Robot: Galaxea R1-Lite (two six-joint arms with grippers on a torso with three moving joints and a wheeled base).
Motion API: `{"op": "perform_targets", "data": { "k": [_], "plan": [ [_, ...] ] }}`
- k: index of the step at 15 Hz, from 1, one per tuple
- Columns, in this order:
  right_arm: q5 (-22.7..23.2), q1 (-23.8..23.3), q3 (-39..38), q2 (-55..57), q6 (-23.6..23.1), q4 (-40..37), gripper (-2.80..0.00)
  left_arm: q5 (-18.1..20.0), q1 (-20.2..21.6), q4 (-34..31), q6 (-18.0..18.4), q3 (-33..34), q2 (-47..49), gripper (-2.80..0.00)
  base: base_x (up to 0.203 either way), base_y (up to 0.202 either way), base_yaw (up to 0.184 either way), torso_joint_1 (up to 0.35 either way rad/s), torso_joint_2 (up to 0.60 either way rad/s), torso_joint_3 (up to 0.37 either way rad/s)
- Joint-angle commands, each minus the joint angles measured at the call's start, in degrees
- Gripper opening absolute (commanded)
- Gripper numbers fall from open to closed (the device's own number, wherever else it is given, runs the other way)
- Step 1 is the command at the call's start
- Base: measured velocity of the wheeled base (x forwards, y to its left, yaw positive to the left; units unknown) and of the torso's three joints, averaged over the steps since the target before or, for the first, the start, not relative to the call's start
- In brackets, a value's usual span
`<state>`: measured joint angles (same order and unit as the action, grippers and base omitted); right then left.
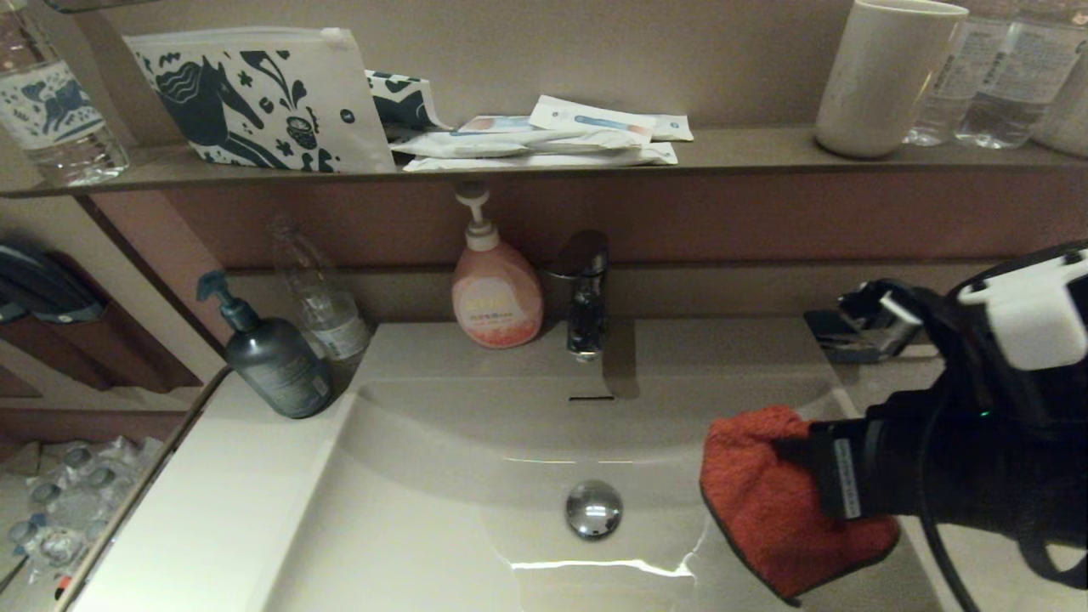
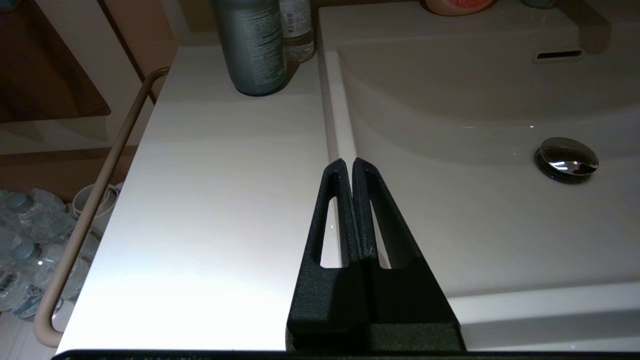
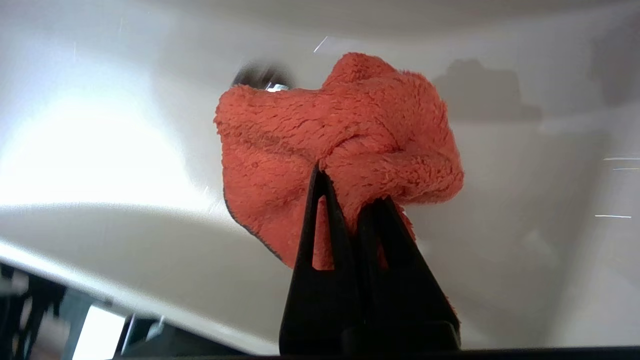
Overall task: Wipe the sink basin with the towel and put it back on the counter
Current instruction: Wipe the sink
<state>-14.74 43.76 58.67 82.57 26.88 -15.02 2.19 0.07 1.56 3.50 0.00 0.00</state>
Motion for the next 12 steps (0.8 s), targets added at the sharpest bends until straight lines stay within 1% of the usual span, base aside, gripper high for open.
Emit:
{"op": "perform_targets", "data": {
  "k": [1,5,7,11,12],
  "plan": [
    [-0.1,3.1,0.8,6.4,0.9,0.0,-2.80,0.0,0.0,0.0,0.0,0.0,0.1,-2.80,0.000,0.000,0.000,0.000,0.00,0.000],
    [-0.2,10.2,5.8,19.1,3.9,0.1,-2.80,0.0,0.0,0.0,0.0,0.0,0.1,-2.80,0.000,0.000,0.000,0.000,0.00,0.000],
    [0.3,12.9,11.2,25.2,5.8,0.9,-2.80,0.0,0.0,0.0,0.0,0.0,0.1,-2.80,0.000,0.000,0.000,0.000,0.00,0.000],
    [1.9,15.8,21.5,37.6,10.1,3.2,-2.80,0.0,0.0,0.0,0.0,0.0,0.1,-2.80,0.000,0.000,0.000,0.000,0.00,0.000],
    [2.1,16.4,23.8,40.7,10.5,3.4,-2.80,0.0,0.0,0.0,0.0,0.0,0.1,-2.80,0.000,0.000,0.000,0.000,0.00,0.000]
  ]
}}
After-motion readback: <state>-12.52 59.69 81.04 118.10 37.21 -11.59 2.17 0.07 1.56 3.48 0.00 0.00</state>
